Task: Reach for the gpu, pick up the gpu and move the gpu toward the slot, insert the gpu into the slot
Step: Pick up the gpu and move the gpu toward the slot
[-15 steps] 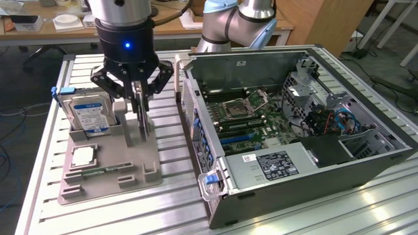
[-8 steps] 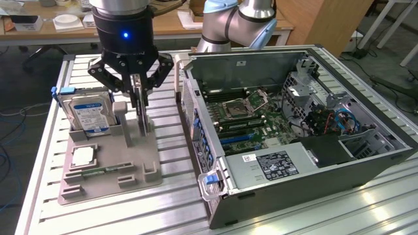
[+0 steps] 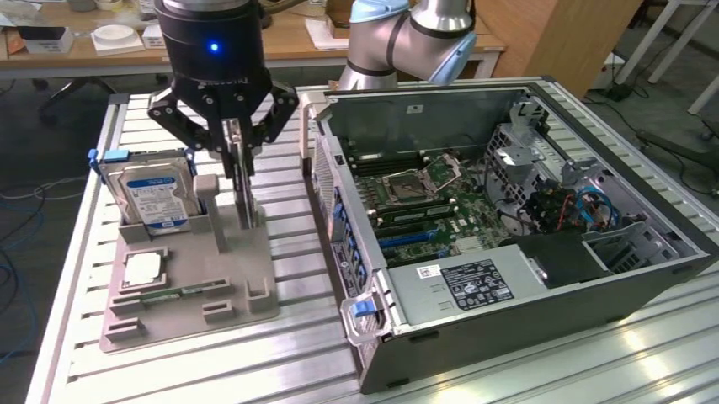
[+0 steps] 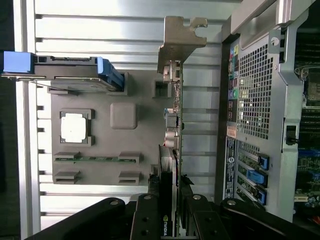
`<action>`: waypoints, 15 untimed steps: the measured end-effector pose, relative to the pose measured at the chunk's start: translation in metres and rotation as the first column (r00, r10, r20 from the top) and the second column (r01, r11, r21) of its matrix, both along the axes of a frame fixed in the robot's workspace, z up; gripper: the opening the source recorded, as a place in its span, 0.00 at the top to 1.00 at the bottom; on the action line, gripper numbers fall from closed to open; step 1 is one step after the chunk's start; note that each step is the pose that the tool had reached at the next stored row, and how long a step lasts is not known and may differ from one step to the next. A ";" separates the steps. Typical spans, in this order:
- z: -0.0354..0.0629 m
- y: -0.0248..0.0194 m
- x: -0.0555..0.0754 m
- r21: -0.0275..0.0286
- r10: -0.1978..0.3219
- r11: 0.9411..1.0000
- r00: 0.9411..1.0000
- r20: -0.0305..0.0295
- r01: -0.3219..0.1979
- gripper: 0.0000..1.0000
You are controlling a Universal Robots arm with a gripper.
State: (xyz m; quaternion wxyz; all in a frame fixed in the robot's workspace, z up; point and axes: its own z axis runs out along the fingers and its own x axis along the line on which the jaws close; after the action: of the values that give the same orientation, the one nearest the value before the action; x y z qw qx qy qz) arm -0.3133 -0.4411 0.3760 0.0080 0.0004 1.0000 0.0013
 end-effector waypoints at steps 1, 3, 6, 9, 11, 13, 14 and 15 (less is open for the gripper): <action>0.0005 0.0000 0.000 0.000 0.000 1.000 1.000 0.000 0.000 0.74; 0.0016 0.0000 0.000 0.000 -0.002 1.000 1.000 0.000 0.002 0.74; 0.0023 0.0000 0.000 0.000 -0.006 1.000 1.000 0.000 0.006 0.74; 0.0033 0.0000 0.000 0.000 -0.012 1.000 1.000 0.000 0.012 0.74; 0.0044 0.0000 0.000 0.000 -0.014 1.000 1.000 0.000 0.014 0.74; 0.0062 0.0000 0.000 0.000 -0.014 1.000 1.000 0.000 0.014 0.74; 0.0074 0.0000 0.000 0.000 -0.014 1.000 1.000 0.000 0.014 0.74; 0.0087 0.0000 0.000 0.000 -0.014 1.000 1.000 0.000 0.014 0.74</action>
State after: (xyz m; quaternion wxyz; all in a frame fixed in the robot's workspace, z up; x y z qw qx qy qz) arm -0.3133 -0.4410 0.3847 0.0080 0.0075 0.9999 0.0013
